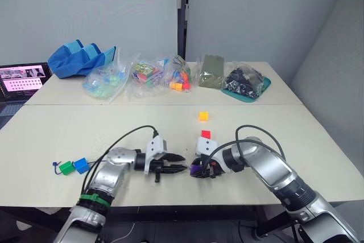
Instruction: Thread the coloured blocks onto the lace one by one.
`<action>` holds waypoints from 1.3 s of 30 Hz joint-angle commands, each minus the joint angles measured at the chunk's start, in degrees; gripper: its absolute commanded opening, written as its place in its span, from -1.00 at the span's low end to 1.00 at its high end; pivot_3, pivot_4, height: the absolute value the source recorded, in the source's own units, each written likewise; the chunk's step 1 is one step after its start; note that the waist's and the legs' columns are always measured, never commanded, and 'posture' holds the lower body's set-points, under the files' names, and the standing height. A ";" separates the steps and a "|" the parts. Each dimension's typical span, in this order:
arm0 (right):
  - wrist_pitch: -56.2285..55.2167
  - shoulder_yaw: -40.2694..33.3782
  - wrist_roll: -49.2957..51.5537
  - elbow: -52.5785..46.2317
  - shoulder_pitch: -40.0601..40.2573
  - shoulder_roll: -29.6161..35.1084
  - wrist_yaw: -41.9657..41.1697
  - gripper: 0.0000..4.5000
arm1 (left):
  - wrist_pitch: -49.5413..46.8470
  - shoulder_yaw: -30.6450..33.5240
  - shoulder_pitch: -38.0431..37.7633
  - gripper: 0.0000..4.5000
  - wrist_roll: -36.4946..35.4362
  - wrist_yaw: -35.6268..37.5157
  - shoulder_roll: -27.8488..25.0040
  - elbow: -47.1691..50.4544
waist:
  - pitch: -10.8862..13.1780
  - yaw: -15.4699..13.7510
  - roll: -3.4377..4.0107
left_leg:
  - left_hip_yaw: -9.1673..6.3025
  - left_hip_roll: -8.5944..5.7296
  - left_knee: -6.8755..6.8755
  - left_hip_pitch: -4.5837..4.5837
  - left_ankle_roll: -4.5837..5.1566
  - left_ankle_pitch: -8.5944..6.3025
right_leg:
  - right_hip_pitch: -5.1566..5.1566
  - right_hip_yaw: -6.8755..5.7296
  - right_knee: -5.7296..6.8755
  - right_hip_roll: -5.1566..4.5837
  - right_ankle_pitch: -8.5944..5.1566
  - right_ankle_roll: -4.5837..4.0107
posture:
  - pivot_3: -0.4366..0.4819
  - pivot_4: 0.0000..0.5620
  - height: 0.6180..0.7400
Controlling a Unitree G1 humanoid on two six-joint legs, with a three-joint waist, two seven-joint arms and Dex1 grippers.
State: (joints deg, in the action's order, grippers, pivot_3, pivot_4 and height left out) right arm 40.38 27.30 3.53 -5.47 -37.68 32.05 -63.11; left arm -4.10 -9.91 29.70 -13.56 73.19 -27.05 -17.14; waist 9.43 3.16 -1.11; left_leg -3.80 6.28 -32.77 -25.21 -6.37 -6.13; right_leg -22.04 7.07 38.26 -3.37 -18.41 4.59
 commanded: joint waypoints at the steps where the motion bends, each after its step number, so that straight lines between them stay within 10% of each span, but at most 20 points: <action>1: 0.10 1.27 -1.30 2.59 1.51 -0.23 1.50 -0.44 | 0.31 0.01 0.30 0.15 0.50 1.10 -2.16 2.18 | 0.00 -0.05 0.00 | 0.00 0.00 0.00 0.00 0.00 0.00 | 0.00 0.00 0.00 0.00 0.00 0.00 | -0.05 -0.47 1.00; 7: -0.04 1.09 -1.46 2.84 1.55 -0.47 1.63 -0.44 | 3.13 -2.26 0.43 0.15 2.98 2.61 -3.43 0.33 | 0.00 -0.12 0.00 | 0.00 0.00 0.00 0.00 0.00 0.00 | 0.00 0.00 0.00 0.00 0.00 0.00 | -0.05 -0.47 1.00; 16: 0.03 0.41 -1.55 2.81 1.52 -0.79 2.22 -0.44 | 3.53 -2.46 2.10 -1.00 3.02 2.49 -1.53 -2.32 | 0.00 -0.17 -0.01 | 0.00 0.00 0.00 0.00 0.00 0.00 | -0.01 0.00 0.00 0.00 0.00 0.00 | -0.05 -0.47 1.00; 39: 1.01 0.07 -1.21 1.44 1.95 -0.94 3.36 -0.44 | 5.40 -5.26 6.08 -1.00 6.59 0.87 4.38 -6.26 | -0.01 -0.37 -0.01 | 0.00 0.00 -0.02 -0.01 0.00 0.00 | 0.00 0.00 0.00 0.00 0.00 0.00 | -0.05 -0.47 1.00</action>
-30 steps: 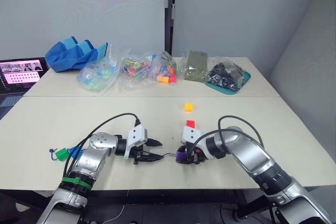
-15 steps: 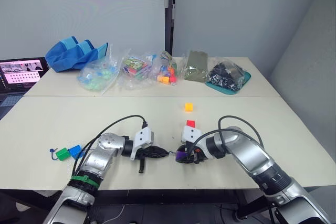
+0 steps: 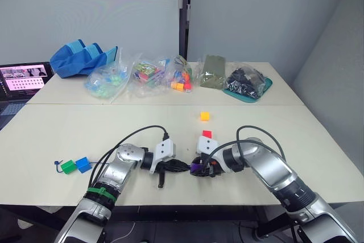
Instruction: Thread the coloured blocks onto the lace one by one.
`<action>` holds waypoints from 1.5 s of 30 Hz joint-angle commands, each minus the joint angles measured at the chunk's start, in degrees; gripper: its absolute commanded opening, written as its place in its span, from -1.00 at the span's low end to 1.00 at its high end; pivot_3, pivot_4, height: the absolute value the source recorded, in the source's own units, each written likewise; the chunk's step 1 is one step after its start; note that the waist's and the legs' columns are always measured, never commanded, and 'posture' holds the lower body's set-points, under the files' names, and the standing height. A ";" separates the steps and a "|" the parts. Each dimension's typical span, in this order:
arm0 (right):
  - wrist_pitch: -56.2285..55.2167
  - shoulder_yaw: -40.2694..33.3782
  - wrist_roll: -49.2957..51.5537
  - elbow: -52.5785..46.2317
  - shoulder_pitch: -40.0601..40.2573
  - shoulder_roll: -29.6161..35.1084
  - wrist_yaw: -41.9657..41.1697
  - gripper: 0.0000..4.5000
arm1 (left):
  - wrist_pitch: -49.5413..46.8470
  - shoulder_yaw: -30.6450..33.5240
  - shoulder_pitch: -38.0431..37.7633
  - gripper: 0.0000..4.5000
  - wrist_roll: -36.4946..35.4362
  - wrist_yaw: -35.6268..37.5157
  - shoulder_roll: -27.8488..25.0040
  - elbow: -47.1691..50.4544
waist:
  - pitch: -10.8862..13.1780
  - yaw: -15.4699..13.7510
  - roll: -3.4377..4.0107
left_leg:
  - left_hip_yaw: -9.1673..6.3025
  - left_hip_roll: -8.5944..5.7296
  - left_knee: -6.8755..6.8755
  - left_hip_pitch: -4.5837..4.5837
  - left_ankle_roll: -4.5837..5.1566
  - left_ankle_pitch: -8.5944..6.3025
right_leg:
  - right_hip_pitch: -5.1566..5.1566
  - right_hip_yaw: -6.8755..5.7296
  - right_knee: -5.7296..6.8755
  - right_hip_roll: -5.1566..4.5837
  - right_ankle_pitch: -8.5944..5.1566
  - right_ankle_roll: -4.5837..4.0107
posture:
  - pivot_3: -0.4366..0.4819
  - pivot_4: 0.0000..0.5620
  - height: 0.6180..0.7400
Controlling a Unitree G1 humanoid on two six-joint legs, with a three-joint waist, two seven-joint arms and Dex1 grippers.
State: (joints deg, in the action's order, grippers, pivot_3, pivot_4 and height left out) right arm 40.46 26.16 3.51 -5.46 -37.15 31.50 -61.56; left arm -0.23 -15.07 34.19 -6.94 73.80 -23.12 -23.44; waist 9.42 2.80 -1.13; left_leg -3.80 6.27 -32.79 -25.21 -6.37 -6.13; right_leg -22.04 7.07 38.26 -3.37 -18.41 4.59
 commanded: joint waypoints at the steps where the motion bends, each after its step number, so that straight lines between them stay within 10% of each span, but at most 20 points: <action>1: 0.87 1.25 -1.22 1.47 1.48 -0.49 1.96 -0.44 | 1.49 -0.34 1.76 -1.00 -0.07 0.64 0.57 -0.08 | 0.00 -0.02 0.00 | 0.00 0.00 0.00 0.00 0.00 0.00 | 0.00 0.00 0.00 0.00 0.00 0.00 | -0.05 -0.47 1.00; 5: 0.64 1.38 -1.37 1.53 1.62 -0.64 2.36 -0.44 | 0.38 -0.94 1.95 -1.00 -0.09 1.96 0.35 0.18 | 0.00 -0.03 0.00 | 0.00 0.00 0.00 0.00 0.00 0.00 | 0.00 0.00 0.00 0.00 0.00 0.00 | -0.05 -0.47 1.00; 14: 0.51 -0.32 -0.34 1.59 1.89 -1.05 2.64 -0.44 | -0.08 1.69 2.11 0.24 -1.03 2.25 -2.40 0.42 | 0.00 0.06 0.00 | 0.00 0.00 0.00 0.00 0.00 0.00 | 0.00 0.00 0.00 0.00 0.00 0.00 | -0.05 -0.47 1.00; 20: -0.05 -2.12 0.58 0.15 1.59 -0.54 2.01 0.63 | -0.16 2.86 1.38 1.00 -2.29 3.40 -4.02 0.82 | 0.00 -0.35 0.00 | 0.00 0.00 0.02 -0.05 0.00 0.00 | -0.03 0.00 -0.02 -0.01 0.00 0.01 | -0.05 -0.47 1.00; 23: -0.21 -3.83 1.17 -1.18 1.93 2.17 0.72 0.99 | 1.04 2.73 1.17 1.00 -2.67 3.50 -3.14 0.65 | 0.01 -0.56 0.00 | 0.00 0.00 0.04 -0.11 0.00 0.00 | -0.05 -0.02 -0.09 -0.02 -0.01 0.01 | -0.05 -0.47 1.00; 43: 7.14 -12.44 7.54 -14.94 10.96 14.07 3.78 0.99 | 11.75 -2.01 7.97 1.00 2.96 1.63 6.48 -11.26 | 0.04 -1.99 -0.01 | 0.00 -0.04 -0.03 -0.28 0.00 -0.01 | -0.14 -0.03 -0.17 -0.05 0.00 0.01 | -0.05 -0.47 1.00; 45: 6.87 -12.24 7.39 -15.13 11.21 14.03 4.49 1.00 | 12.06 -2.50 8.48 0.75 3.15 2.65 6.56 -12.02 | 0.04 -1.99 -0.01 | 0.00 -0.04 -0.03 -0.28 0.00 0.00 | -0.14 -0.04 -0.17 -0.05 0.00 0.01 | -0.05 -0.47 1.00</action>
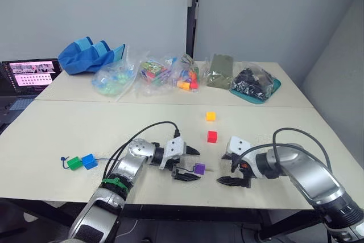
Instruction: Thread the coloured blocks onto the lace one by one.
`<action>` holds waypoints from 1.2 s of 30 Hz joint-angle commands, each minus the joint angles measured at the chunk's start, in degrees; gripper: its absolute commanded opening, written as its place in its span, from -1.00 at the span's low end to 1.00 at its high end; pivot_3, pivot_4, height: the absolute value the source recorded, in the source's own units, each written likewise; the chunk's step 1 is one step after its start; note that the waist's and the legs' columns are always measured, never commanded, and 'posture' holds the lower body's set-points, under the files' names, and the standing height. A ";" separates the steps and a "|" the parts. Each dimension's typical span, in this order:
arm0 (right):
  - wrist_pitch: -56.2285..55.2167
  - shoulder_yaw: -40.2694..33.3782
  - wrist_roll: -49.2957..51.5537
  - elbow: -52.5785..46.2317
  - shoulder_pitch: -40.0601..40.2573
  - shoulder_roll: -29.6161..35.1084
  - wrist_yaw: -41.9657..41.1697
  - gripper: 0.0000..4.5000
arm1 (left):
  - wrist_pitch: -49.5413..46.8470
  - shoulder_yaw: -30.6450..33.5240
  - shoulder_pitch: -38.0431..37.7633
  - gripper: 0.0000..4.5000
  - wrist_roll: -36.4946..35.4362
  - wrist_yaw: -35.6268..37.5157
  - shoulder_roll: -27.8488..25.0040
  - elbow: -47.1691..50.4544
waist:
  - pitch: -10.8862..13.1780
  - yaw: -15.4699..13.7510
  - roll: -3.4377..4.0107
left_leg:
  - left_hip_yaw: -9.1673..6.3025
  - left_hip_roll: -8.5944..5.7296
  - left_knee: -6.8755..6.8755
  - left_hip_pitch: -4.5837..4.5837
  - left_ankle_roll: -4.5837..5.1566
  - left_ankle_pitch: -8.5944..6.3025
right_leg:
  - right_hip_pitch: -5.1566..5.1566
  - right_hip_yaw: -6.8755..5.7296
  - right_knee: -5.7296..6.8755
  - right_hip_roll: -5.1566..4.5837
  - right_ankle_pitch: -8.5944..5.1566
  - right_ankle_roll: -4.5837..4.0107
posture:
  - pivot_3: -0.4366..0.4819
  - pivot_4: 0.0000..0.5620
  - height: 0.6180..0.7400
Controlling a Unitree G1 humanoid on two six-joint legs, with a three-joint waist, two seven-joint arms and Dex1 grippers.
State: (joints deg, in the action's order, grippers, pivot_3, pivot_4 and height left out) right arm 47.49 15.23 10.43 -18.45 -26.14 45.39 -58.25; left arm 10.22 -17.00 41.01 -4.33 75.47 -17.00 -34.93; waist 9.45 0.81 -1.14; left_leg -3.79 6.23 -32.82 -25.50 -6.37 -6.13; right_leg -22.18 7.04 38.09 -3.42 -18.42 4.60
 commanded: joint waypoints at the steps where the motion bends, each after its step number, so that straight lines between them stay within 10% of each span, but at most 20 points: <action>1: -0.31 -1.18 0.42 -2.13 0.28 0.14 1.43 1.00 | 1.66 -0.62 1.81 0.62 0.48 1.26 0.47 -0.67 | 0.00 0.00 0.00 | 0.00 0.00 0.00 0.00 0.00 0.00 | 0.00 0.00 0.00 0.00 0.00 0.00 | -0.05 -0.47 1.00; 12: -4.79 0.79 0.05 0.83 0.96 -4.48 4.05 1.00 | 1.62 -0.74 2.80 -0.97 0.87 2.09 -0.68 -1.43 | -0.01 -0.03 0.00 | -0.01 0.00 -0.04 0.03 -0.01 0.01 | 0.07 0.00 0.01 0.00 0.02 0.02 | -0.05 -0.47 1.00; 26: -8.83 2.69 -1.45 6.12 0.69 -5.78 4.19 -0.91 | 0.33 0.48 2.63 -1.00 0.47 1.40 -2.77 -0.12 | -0.01 0.02 0.01 | -0.01 0.00 -0.06 0.15 -0.01 0.01 | 0.17 0.00 0.02 0.00 0.03 0.04 | -0.05 -0.47 1.00; 33: -9.23 2.79 -1.47 6.90 0.30 -5.75 4.00 -0.99 | -1.70 2.75 3.60 -1.00 -2.30 0.37 -1.66 0.83 | -0.01 -0.06 0.00 | -0.01 0.00 -0.06 0.12 -0.01 0.01 | 0.15 0.00 0.02 0.00 0.03 0.04 | -0.05 -0.47 1.00; 36: -9.21 2.79 -1.44 6.89 0.29 -5.74 4.02 -1.00 | -2.76 3.50 3.65 -0.62 -2.96 0.80 -1.71 1.18 | -0.01 -0.02 0.01 | -0.01 0.00 -0.06 0.12 -0.01 0.01 | 0.15 0.00 0.02 0.00 0.03 0.04 | -0.05 -0.47 1.00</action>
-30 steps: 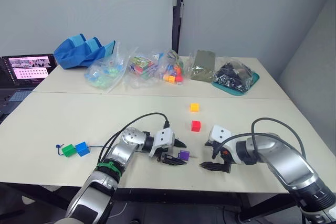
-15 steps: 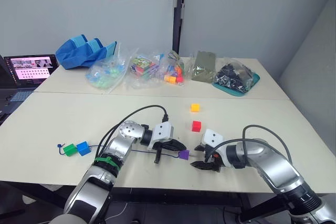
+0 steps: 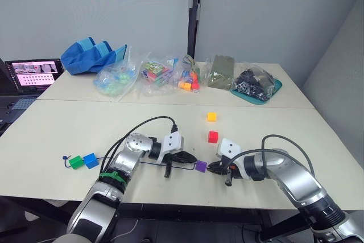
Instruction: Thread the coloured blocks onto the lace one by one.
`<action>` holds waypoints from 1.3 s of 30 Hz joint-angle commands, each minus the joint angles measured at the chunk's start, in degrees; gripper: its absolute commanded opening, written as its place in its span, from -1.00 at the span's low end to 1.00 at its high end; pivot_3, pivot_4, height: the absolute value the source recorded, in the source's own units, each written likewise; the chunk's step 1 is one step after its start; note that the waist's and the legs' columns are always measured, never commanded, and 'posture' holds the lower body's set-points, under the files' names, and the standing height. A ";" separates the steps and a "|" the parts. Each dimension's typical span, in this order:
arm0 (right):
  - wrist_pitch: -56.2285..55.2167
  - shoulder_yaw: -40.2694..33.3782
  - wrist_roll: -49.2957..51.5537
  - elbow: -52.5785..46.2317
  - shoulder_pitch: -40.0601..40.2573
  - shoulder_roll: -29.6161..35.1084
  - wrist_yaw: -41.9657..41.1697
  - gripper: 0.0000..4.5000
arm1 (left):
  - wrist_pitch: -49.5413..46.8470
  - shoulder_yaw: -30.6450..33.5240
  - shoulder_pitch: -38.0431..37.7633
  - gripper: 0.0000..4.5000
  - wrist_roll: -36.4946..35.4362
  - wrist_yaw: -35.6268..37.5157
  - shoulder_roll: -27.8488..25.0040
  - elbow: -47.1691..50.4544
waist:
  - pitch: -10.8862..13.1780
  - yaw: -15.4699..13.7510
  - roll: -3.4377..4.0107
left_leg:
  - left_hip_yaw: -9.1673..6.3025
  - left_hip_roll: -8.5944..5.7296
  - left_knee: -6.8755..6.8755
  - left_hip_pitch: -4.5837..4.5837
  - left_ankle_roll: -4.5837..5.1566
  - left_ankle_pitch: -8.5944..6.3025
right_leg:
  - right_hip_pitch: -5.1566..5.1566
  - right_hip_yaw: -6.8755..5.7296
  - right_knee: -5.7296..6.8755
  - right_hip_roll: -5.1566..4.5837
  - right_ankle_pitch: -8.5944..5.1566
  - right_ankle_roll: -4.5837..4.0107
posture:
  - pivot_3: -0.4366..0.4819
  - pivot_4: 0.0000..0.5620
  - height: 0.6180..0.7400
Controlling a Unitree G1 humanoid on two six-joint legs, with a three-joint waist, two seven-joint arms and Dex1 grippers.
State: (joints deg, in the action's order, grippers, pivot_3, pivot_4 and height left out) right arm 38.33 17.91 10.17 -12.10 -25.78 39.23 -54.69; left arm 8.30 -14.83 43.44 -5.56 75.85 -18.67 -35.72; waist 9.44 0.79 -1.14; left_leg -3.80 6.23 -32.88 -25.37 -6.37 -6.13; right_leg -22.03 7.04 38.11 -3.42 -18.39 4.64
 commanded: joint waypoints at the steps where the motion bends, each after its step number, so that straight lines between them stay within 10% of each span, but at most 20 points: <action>1: -0.04 0.12 -1.17 0.52 -0.04 0.45 0.44 -1.00 | -1.05 1.44 1.18 -0.47 -1.87 0.67 -0.14 2.12 | 0.00 0.00 0.00 | 0.00 0.00 0.00 0.00 0.00 0.00 | 0.00 0.00 0.00 0.00 0.00 0.00 | -0.05 -0.47 1.00; 10: 0.36 0.30 -1.00 0.14 -0.02 0.51 0.25 -1.00 | 0.12 1.03 0.13 0.84 -2.51 2.95 0.27 4.15 | 0.00 -0.01 0.00 | 0.00 0.00 0.00 0.00 0.00 0.00 | 0.00 0.00 0.00 0.00 0.00 0.00 | -0.05 -0.47 1.00; 18: 2.16 -1.34 1.43 -1.58 0.07 -0.26 0.07 -1.00 | 1.57 -0.24 0.87 0.84 -0.73 1.99 1.36 2.43 | 0.00 0.00 0.00 | 0.00 0.00 0.00 0.00 0.00 0.00 | 0.00 0.00 0.00 0.00 0.00 0.00 | -0.05 -0.47 1.00; 30: 9.16 -7.91 8.08 -10.68 1.28 5.99 -2.35 0.98 | 2.57 -0.66 1.30 0.86 -0.47 3.35 1.09 1.04 | 0.01 -0.10 0.00 | 0.00 0.00 0.02 -0.07 0.00 0.00 | -0.06 0.01 -0.01 0.00 0.00 0.00 | -0.05 -0.47 1.00; 39: 16.47 -14.10 14.32 -18.72 5.33 10.28 -0.39 0.99 | 4.25 -2.65 4.12 0.86 3.26 2.79 2.40 -5.78 | 0.01 0.20 0.00 | 0.00 -0.01 0.01 -0.08 0.01 0.00 | -0.08 0.01 -0.01 0.00 0.00 0.00 | -0.05 -0.47 1.00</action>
State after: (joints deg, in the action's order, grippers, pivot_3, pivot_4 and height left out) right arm 53.94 5.89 23.34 -28.49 -20.37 48.87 -55.92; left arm 11.10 -17.17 45.88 -3.23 79.08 -16.47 -40.90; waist 9.45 0.99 -1.14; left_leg -3.80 6.23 -32.86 -25.45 -6.36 -6.13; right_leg -22.10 7.05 38.10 -3.42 -18.39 4.64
